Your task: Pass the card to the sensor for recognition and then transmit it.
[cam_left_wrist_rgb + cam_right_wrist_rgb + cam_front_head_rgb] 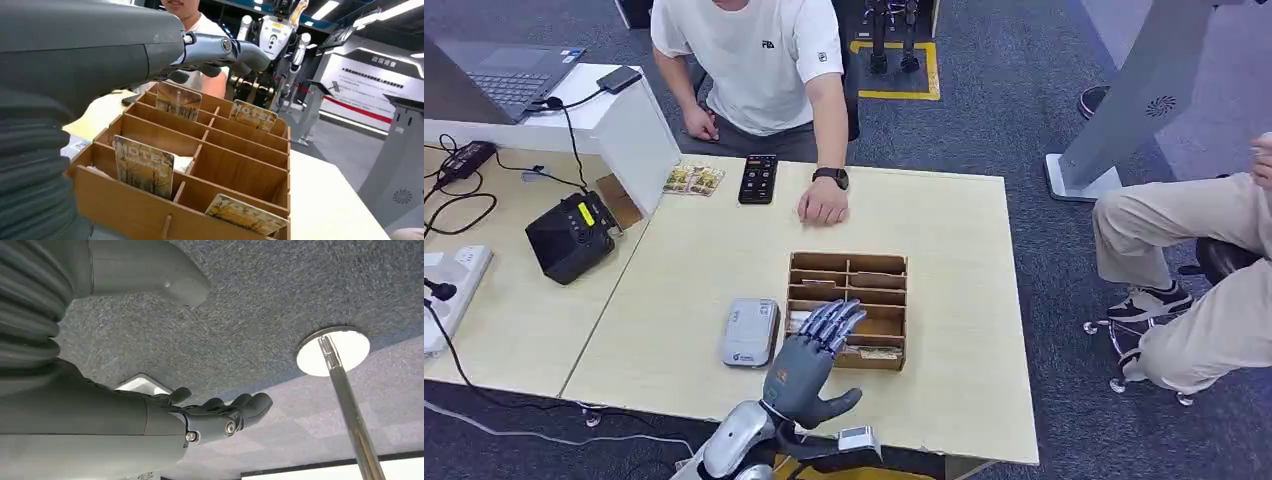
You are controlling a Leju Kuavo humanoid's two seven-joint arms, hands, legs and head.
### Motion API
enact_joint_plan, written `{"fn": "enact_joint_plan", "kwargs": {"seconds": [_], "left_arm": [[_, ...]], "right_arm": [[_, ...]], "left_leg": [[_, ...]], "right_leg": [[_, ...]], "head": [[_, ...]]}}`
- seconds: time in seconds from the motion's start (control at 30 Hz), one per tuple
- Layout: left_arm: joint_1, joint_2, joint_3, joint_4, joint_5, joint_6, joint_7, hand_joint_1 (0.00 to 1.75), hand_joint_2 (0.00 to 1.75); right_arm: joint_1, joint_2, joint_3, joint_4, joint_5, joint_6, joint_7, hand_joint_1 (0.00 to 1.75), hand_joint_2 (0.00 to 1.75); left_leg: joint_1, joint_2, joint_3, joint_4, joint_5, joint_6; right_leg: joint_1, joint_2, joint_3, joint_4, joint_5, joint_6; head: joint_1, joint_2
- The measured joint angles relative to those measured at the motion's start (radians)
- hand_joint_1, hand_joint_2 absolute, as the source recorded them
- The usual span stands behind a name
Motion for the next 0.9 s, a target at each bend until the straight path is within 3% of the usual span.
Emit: {"fn": "enact_joint_plan", "kwargs": {"seconds": [0.1,0.5,0.67,0.9], "left_arm": [[0.0,-0.005,0.0,0.008,0.002,0.008,0.001,0.0,1.75],[0.024,-0.056,0.04,0.02,-0.029,0.174,0.034,0.0,1.75],[0.033,-0.084,0.089,0.029,0.05,0.207,0.014,0.0,1.75],[0.038,-0.105,0.134,0.044,0.037,0.22,0.011,0.0,1.75]], "right_arm": [[0.0,0.0,0.0,0.001,0.0,0.0,0.001,0.0,1.75],[0.0,0.0,0.0,0.001,0.008,0.0,0.011,0.0,1.75],[0.0,0.0,0.0,0.001,0.01,0.0,0.018,0.0,1.75],[0.0,0.0,0.0,0.001,0.016,0.0,0.021,0.0,1.75]], "left_leg": [[0.0,0.0,0.0,0.0,0.0,0.0],[0.0,0.0,-0.001,0.0,0.0,0.0],[0.0,0.0,-0.001,0.0,0.0,0.0],[0.0,0.0,-0.001,0.0,0.0,0.0]], "right_leg": [[0.0,0.0,0.0,0.0,0.0,0.0],[0.0,0.0,0.0,0.0,0.0,0.0],[0.0,0.0,0.0,0.0,0.0,0.0],[0.0,0.0,0.0,0.0,0.0,0.0]], "head": [[0.0,0.0],[0.0,0.0],[0.0,0.0],[0.0,0.0]]}}
